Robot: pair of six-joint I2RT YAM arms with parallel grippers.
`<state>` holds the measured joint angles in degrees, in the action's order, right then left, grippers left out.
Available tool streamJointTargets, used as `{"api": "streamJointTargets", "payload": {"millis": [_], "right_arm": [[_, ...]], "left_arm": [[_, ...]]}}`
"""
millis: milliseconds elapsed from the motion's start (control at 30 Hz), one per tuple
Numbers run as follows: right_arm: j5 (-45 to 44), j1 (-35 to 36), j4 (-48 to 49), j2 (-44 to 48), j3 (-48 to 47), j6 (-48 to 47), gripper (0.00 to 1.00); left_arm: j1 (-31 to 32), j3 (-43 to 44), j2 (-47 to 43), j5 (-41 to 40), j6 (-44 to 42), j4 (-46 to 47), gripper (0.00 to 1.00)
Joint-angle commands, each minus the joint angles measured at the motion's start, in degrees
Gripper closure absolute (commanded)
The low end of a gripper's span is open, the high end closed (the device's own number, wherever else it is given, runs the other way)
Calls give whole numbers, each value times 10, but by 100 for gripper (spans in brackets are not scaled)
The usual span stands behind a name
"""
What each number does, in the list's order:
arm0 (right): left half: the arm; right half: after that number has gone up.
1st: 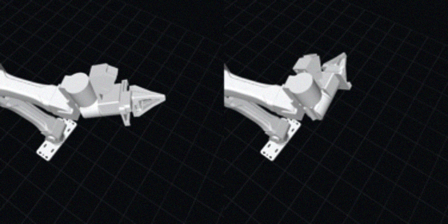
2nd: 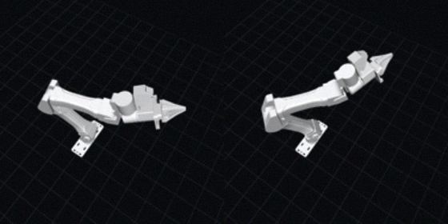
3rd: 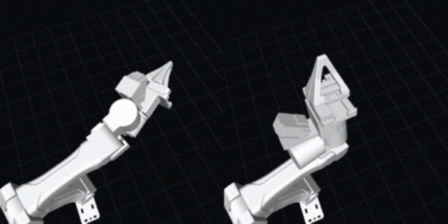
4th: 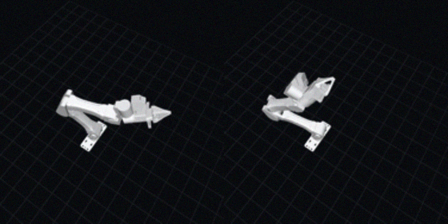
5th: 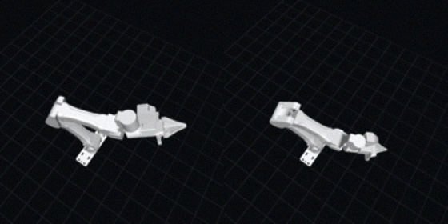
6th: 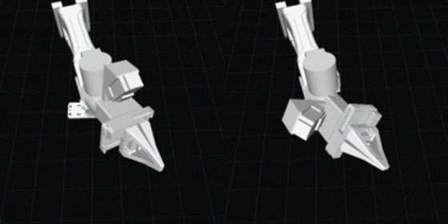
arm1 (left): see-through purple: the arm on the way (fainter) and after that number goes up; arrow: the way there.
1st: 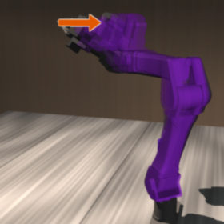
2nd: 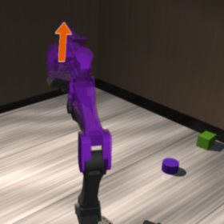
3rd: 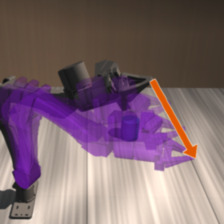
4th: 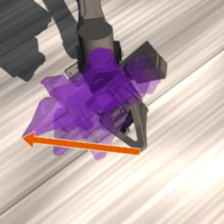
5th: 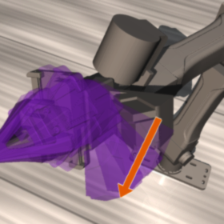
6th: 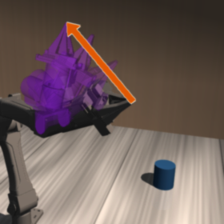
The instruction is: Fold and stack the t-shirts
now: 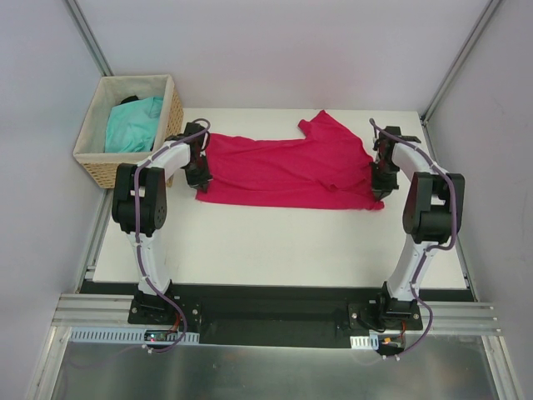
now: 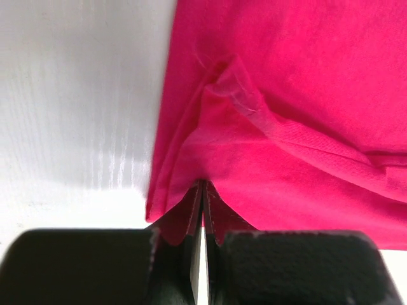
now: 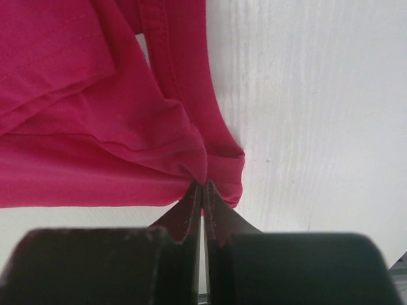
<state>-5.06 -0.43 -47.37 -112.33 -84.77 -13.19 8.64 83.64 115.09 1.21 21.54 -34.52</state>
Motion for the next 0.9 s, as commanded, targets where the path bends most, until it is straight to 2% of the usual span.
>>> {"api": "streamJointTargets", "payload": {"millis": [0, 300, 333, 367, 433, 533, 633, 867], "right_arm": [[-1, -20, -25, -31, -38, -17, 99], [21, -32, -58, -111, -116, -26, 97], [25, -31, -62, -114, -127, -25, 85], [25, -30, -62, -115, -127, -21, 77], [16, -27, -62, -108, -130, -14, 65], [8, -27, -64, -80, -134, -8, 52], [6, -26, -79, -48, -144, -4, 45], [-29, -22, -108, 47, -130, -1, 44]], "left_arm": [[1, 27, -7, -25, -11, -29, 100], [-6, 39, -24, -38, -17, -49, 100], [-8, 39, -25, -40, -19, -51, 100], [-8, 39, -27, -43, -19, -51, 100], [-10, 43, -29, -43, -20, -55, 100], [-10, 45, -29, -39, -16, -56, 100], [-10, 50, -27, -37, -13, -56, 100], [-10, 66, -17, -31, -15, -58, 100]]}}
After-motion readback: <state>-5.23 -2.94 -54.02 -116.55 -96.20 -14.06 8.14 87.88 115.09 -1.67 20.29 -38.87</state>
